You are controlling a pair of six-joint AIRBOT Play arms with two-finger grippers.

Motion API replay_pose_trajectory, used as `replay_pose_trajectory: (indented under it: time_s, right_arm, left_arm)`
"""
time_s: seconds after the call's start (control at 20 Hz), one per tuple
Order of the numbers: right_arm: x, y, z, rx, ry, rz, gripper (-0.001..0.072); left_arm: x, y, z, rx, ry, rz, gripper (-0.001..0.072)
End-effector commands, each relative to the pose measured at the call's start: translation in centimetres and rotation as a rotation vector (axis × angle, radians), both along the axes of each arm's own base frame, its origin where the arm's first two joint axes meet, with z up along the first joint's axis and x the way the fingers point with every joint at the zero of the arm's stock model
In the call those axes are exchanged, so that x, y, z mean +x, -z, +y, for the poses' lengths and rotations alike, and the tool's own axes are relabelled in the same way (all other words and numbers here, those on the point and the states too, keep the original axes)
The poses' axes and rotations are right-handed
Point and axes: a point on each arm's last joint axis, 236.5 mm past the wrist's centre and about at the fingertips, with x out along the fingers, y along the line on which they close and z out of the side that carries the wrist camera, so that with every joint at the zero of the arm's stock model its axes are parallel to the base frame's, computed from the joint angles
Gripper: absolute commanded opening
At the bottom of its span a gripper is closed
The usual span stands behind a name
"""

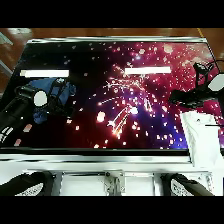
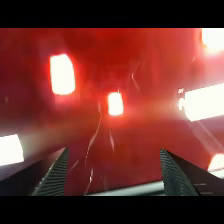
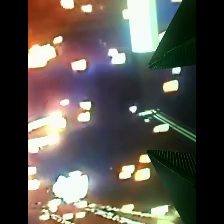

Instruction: Fold the shirts.

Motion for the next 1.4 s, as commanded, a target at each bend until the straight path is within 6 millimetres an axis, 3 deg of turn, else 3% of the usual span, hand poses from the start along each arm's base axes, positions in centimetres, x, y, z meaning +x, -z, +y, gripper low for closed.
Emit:
replay_pose_trajectory:
  time_s: [0.0, 0.1, 0.15, 0.3, 0.4, 0.45, 0.6, 0.75, 1.05, 1.1, 1.15, 1.2, 1.3, 1.35]
  right_arm:
    - [-1.6, 0.5, 0.3, 0.008, -0.014, 0.069, 0.0635]
    - [-3.0, 0.8, 0.5, 0.014, -0.025, 0.13, 0.0635]
    - [-3.6, 0.9, 0.6, 0.018, -0.029, 0.152, 0.0634]
    - [-4.6, 1.0, 0.8, 0.025, -0.031, 0.2, 0.0634]
    - [-4.8, 0.9, 1.3, 0.048, -0.029, 0.206, 0.0634]
    - [-4.7, 0.8, 1.7, 0.067, -0.03, 0.202, 0.0634]
    - [-4.6, 0.6, 2.8, 0.114, -0.033, 0.197, 0.0634]
    - [-4.6, 0.2, 4.0, 0.166, -0.041, 0.195, 0.0634]
    - [-4.1, -0.2, 4.9, 0.215, -0.009, 0.182, 0.0634]
    - [-4.0, -0.2, 4.9, 0.215, -0.009, 0.18, 0.0634]
    - [-4.0, -0.2, 4.8, 0.215, -0.009, 0.178, 0.0634]
    - [-3.9, -0.2, 4.8, 0.215, -0.007, 0.173, 0.0634]
    - [-3.9, -0.2, 4.8, 0.213, -0.007, 0.173, 0.0635]
    - [-3.9, -0.2, 4.7, 0.21, -0.007, 0.173, 0.0634]
  left_arm:
    - [1.3, 0.0, -0.2, -0.006, 0.001, -0.049, 0.0649]
    - [2.4, -0.2, 1.6, 0.08, 0.034, -0.097, 0.0652]
    - [4.0, -0.7, 3.4, 0.124, -0.024, -0.156, 0.0653]
    - [7.9, -1.2, 10.9, 0.146, -0.306, -0.195, 0.071]
    - [10.2, -0.2, 15.4, 0.079, -0.475, -0.157, 0.071]
    - [11.3, 0.7, 16.7, 0.029, -0.542, -0.134, 0.071]
    - [14.0, 4.0, 18.9, -0.085, -0.639, -0.065, 0.071]
    - [15.8, 6.6, 20.1, -0.079, -0.659, -0.033, 0.0709]
    - [15.1, 11.5, 19.6, -0.065, -0.655, 0.079, 0.0701]
    - [15.1, 11.8, 19.5, -0.064, -0.653, 0.085, 0.0598]
    - [15.0, 11.8, 19.4, -0.064, -0.638, 0.086, 0.0161]
    - [14.8, 11.5, 19.3, -0.066, -0.632, 0.094, 0.0038]
    - [15.0, 9.3, 18.9, -0.071, -0.565, 0.082, 0.0038]
    - [15.5, 7.2, 18.5, -0.092, -0.544, 0.049, 0.0038]
